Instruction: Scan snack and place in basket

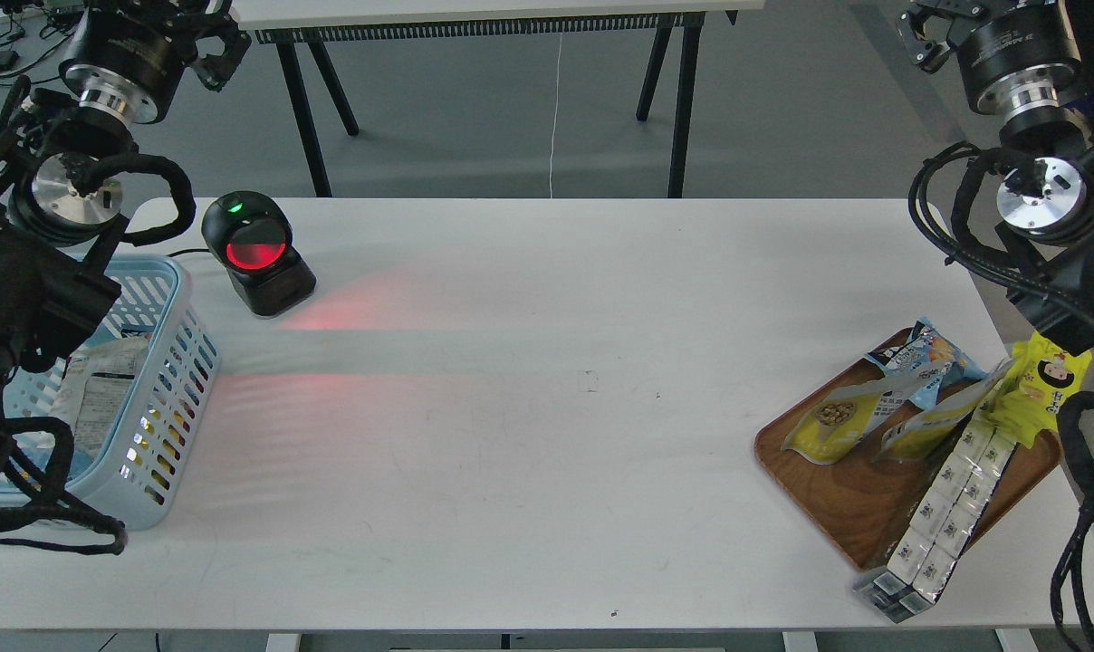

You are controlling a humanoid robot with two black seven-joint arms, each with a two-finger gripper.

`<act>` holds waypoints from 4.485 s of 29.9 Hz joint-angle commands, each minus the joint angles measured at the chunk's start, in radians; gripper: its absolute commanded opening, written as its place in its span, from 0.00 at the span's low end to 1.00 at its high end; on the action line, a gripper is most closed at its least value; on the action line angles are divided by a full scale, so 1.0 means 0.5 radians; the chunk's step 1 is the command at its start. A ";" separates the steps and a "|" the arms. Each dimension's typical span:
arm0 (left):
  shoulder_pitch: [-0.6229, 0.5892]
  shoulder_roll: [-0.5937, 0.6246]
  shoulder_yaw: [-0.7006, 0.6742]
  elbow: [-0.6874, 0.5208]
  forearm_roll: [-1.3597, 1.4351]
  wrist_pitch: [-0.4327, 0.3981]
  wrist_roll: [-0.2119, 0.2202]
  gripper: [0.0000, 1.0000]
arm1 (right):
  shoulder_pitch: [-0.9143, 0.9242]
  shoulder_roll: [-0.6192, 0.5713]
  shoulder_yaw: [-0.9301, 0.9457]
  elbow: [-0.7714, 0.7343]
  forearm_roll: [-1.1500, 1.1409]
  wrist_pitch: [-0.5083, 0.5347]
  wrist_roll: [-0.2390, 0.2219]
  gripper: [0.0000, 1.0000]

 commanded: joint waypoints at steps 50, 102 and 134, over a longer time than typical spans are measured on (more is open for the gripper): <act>-0.009 0.111 0.024 -0.003 0.000 0.000 -0.001 1.00 | 1.413 -0.915 -2.395 2.581 -4.255 -0.327 0.098 0.90; -0.027 0.092 0.000 0.012 -0.006 0.000 -0.001 1.00 | 1.152 -0.915 -2.521 2.271 -4.593 -0.401 0.098 0.00; -0.033 0.092 0.018 0.012 -0.003 0.000 -0.001 1.00 | 1.207 0.100 -1.788 1.731 -4.409 -0.373 0.098 0.00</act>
